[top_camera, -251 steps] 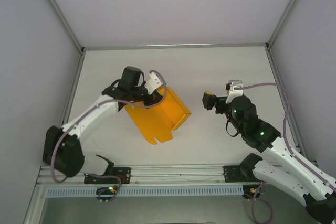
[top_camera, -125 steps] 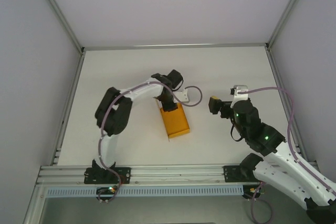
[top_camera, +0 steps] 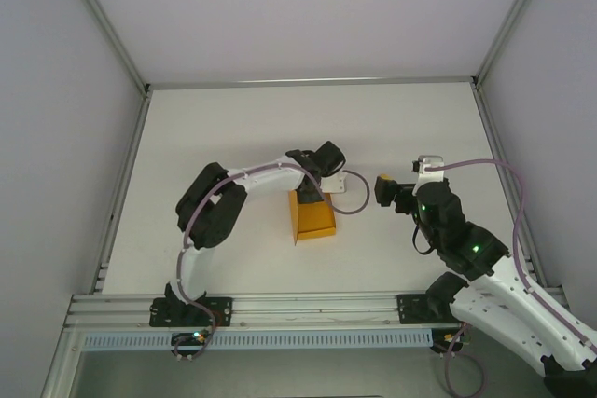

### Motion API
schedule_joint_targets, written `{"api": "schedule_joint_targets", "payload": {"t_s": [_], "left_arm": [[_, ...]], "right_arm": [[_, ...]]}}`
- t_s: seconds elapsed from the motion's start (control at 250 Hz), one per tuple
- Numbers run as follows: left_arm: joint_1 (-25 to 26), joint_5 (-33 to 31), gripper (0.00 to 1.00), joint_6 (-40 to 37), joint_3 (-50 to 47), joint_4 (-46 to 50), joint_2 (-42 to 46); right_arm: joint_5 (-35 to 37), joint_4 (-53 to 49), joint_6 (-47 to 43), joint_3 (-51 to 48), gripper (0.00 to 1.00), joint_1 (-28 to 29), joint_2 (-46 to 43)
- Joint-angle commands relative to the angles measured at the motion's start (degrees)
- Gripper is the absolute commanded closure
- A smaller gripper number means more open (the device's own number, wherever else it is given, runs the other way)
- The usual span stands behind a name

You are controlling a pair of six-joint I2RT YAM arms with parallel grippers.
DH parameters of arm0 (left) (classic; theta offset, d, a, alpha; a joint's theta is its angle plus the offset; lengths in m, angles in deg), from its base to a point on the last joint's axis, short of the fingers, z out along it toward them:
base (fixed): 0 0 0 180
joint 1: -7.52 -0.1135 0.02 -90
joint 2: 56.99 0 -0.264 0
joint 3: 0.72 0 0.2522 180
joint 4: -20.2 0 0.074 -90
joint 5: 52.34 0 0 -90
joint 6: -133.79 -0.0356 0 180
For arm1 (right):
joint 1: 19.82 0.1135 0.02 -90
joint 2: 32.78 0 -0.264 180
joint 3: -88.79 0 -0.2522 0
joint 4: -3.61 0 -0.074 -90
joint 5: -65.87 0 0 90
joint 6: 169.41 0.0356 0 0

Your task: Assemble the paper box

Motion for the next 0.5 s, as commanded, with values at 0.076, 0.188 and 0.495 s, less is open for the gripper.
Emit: {"api": "schedule_joint_targets", "payload": {"t_s": [0.076, 0.188, 0.495], "left_arm": [[-0.7, -2.6, 0.81, -0.5, -2.8, -8.7, -2.9], [-1.2, -1.2, 0.55, -1.4, -1.0, -8.2, -0.2], [-1.4, 5.0, 0.00, -2.4, 0.4, -5.9, 10.2]], "right_arm": [[0.7, -1.3, 0.4, -0.4, 0.00, -0.5, -0.6], [0.0, -2.0, 0.7, -0.4, 0.00, -0.6, -0.6], [-3.3, -3.5, 0.5, 0.2, 0.00, -1.8, 0.2]]}}
